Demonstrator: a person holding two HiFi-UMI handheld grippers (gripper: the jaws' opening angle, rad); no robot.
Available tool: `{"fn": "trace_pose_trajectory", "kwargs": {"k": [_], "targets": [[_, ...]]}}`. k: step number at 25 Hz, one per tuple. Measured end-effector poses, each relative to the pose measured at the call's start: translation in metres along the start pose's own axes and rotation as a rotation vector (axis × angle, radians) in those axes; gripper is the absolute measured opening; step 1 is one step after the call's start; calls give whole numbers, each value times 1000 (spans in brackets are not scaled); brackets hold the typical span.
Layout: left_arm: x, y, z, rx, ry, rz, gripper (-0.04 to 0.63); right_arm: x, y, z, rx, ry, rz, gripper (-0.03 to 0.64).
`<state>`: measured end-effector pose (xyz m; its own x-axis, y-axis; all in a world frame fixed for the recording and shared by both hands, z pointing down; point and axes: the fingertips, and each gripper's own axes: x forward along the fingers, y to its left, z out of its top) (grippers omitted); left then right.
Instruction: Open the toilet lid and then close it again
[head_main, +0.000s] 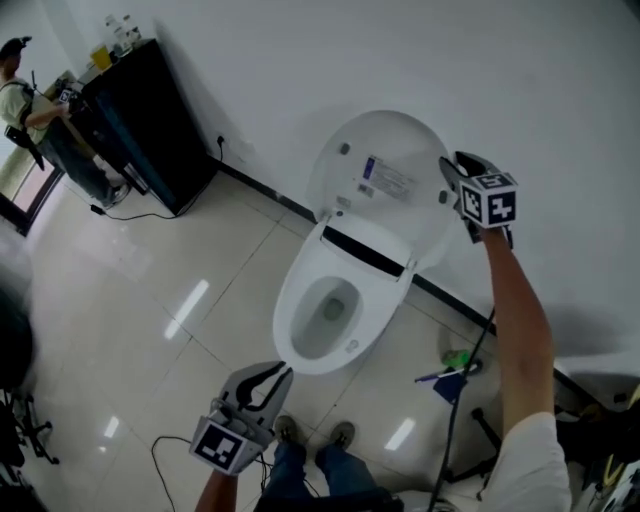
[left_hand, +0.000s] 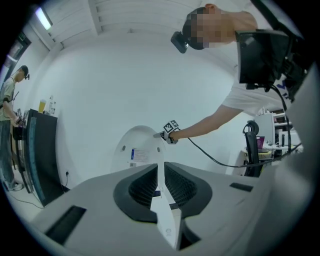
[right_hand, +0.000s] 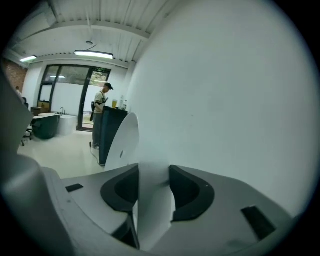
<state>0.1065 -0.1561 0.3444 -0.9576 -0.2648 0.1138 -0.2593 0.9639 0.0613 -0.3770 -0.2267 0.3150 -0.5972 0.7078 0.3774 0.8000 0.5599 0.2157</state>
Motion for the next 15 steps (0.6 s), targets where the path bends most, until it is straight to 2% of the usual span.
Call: {"fn": "trace_pose_trajectory", "kwargs": {"k": [6, 15], "targets": [[-11, 6, -12, -5, 22, 65, 35, 33, -50, -11, 120, 69, -113, 133], [-32, 33, -27, -18, 62, 145, 35, 47, -66, -16, 104, 86, -173, 121]]}}
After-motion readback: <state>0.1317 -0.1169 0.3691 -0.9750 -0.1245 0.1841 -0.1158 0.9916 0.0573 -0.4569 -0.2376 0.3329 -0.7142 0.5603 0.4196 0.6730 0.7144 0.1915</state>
